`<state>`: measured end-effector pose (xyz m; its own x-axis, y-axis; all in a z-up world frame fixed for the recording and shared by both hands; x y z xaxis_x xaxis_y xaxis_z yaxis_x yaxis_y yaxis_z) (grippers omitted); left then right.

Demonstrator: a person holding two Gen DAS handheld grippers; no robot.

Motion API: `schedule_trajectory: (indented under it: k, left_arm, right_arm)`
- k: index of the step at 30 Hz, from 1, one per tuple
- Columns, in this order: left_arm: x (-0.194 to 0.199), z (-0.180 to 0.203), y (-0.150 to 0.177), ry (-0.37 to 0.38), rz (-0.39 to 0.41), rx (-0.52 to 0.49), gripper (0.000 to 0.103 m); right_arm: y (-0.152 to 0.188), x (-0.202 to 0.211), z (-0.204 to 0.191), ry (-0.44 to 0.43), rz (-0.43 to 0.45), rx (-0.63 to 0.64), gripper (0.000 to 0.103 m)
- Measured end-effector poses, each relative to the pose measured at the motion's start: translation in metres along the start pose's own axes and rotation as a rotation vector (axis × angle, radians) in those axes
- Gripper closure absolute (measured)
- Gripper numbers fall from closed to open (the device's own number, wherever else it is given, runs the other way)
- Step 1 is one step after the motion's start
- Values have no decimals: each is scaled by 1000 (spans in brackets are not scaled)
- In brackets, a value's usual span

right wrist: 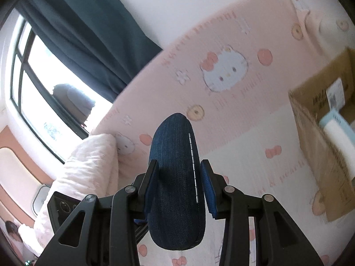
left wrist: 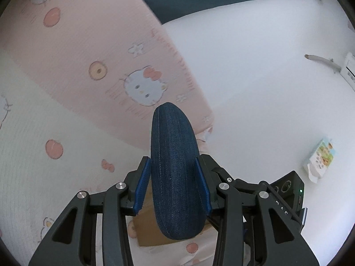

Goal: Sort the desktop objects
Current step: 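Lift the navy glasses case with both tools off the bed, then carry the glasses case in both tools down into the cardboard box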

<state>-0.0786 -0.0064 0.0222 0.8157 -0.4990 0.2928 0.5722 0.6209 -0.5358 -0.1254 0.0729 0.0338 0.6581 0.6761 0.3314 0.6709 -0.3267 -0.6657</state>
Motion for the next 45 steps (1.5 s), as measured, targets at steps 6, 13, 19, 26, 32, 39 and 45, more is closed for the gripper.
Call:
schedule_trajectory:
  k: [6,13,19,26,32,39,45]
  left_arm:
    - [1,11,3,4,-5,-10,60]
    - [-19,24,20,-1,-51,-19,60]
    - [-62,46,48,16,-125,-37,60]
    - [-122,82,90,59,-224,-71,60]
    - [-176,110,131,68,-301,-90,60]
    - [-232,131,171,37,-349,-55,60]
    - [-279,144,194,17,-383,-24,60]
  right_arm:
    - [-7,12,-2,-6,13,13,67]
    - [-16,27,25,0,10,-9,67]
    - [-30,50,67,43,32,-49,67]
    - [-53,98,128,125,88,-106,67]
    - [-75,127,172,199,96,-126,69]
    - [-105,148,231,247,52,-158,70]
    - [-127,177,280,258,38,-185,69]
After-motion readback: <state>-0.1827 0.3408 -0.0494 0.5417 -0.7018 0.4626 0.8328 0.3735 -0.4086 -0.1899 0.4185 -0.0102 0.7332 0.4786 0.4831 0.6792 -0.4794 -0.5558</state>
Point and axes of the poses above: each gripper's, at about its wrist camera, not at the fingertips, and x roughly against the way its jaws point, z to its right, y to its underside, the point moved 3 cm from there along -x, roughly the way its jaws point, and after that the axes turned 6 degrees about -y, right-handed, at the moved point
